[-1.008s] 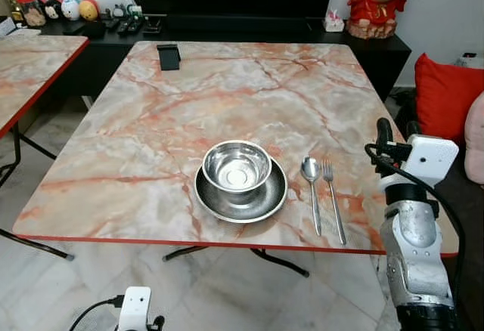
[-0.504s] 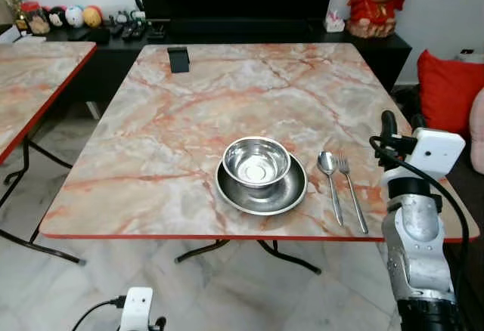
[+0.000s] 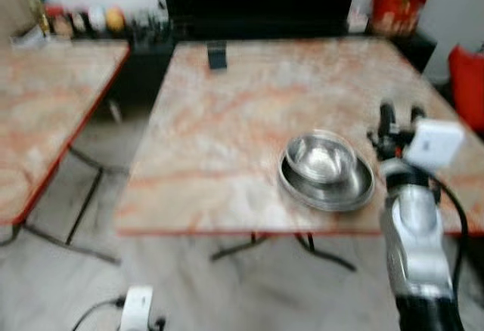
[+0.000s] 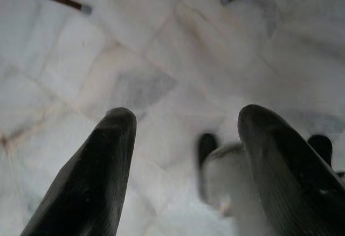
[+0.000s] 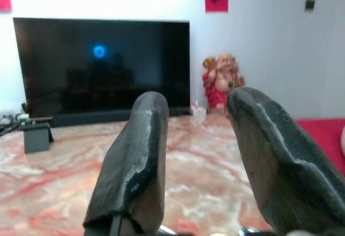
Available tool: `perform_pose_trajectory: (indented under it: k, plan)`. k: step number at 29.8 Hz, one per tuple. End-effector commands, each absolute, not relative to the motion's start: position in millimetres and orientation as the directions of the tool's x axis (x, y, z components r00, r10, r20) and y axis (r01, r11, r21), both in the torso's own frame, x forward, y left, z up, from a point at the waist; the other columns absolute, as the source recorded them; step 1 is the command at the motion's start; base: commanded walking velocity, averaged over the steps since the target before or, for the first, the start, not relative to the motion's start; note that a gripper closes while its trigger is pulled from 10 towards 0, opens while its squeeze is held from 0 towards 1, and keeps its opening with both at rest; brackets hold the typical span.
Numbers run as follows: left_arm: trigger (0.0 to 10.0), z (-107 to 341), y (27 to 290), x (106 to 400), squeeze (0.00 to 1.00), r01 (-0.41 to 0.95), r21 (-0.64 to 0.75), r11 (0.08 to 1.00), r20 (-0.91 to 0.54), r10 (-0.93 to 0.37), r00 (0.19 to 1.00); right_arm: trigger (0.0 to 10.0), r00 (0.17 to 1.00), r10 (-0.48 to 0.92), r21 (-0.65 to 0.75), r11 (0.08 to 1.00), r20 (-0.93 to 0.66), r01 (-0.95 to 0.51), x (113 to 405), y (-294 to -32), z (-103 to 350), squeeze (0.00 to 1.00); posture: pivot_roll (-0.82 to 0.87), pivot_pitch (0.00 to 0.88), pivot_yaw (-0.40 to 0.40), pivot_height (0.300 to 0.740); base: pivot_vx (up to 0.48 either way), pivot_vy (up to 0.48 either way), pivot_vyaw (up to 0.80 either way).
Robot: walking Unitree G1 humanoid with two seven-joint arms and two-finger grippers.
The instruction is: Setting the table
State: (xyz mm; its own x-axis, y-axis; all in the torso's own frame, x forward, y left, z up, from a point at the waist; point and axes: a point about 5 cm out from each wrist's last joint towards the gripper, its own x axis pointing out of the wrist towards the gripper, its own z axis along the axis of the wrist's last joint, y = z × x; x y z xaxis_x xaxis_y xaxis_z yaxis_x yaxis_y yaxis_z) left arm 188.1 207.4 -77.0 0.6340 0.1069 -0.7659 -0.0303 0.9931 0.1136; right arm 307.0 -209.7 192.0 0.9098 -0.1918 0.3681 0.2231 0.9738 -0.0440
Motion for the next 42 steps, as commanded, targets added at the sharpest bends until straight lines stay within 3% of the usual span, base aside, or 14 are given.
perform_pose_trajectory:
  k: [1,25,30,42]
  plan:
    - [10.0,-77,215,185,0.0,-0.032,0.133,0.991,-0.771,0.124,0.625,10.0,0.907,-0.17,-0.036,0.979,0.386,0.199,309,-201,198,0.0,-0.03,0.0,-0.017,0.74,0.0,0.375,0.0]
    - [10.0,-76,215,187,0.0,-0.035,0.134,0.99,-0.769,0.126,0.626,10.0,0.932,-0.114,-0.062,0.988,0.345,0.143,310,-188,187,0.0,-0.02,0.0,-0.017,0.74,0.0,0.374,0.0]
    - [10.0,-76,216,187,0.0,-0.034,0.135,0.99,-0.769,0.127,0.627,10.0,0.936,-0.103,-0.07,0.988,0.337,0.134,310,-187,184,0.0,-0.02,0.0,-0.017,0.74,0.0,0.324,0.8]
    - [10.0,-76,216,187,0.0,-0.03,0.137,0.99,-0.767,0.125,0.629,10.0,0.941,-0.116,-0.045,0.99,0.317,0.137,310,-189,180,0.0,-0.01,0.0,-0.017,0.74,0.0,0.0,0.06]
